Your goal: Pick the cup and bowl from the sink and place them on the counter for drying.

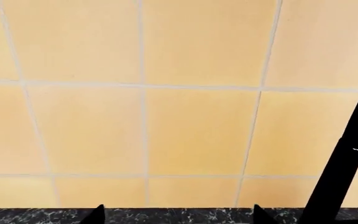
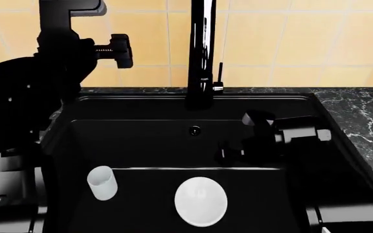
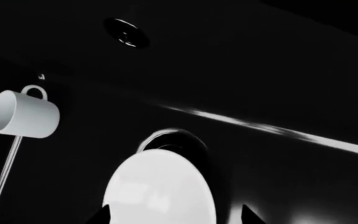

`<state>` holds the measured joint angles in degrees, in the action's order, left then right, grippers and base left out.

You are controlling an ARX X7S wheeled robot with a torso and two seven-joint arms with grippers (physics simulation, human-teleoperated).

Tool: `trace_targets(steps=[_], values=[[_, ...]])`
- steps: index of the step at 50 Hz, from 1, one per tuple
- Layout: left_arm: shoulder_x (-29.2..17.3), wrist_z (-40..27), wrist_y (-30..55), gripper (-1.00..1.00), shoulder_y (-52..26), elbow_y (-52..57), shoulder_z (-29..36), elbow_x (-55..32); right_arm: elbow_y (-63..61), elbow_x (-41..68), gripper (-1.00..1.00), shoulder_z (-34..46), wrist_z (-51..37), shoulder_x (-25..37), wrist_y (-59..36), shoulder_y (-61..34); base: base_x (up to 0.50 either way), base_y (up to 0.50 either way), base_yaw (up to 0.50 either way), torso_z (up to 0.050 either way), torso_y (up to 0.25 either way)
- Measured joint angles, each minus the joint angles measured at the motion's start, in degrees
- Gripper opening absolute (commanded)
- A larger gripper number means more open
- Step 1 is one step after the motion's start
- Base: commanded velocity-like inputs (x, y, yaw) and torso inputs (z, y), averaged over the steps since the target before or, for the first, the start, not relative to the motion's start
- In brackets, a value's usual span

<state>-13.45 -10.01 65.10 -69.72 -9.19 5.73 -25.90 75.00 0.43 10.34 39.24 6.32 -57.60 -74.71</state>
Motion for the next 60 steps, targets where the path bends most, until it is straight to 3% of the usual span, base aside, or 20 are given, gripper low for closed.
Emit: trace_targets(steps=[60], values=[[-2.82,-0.41,2.88,1.00,-6.43,4.87,1.36,-1.60,0.00,-0.29,1.00,3.75,3.56,-1.23,2.08,0.06,0.00,0.00,0.00,0.008,-0.132]])
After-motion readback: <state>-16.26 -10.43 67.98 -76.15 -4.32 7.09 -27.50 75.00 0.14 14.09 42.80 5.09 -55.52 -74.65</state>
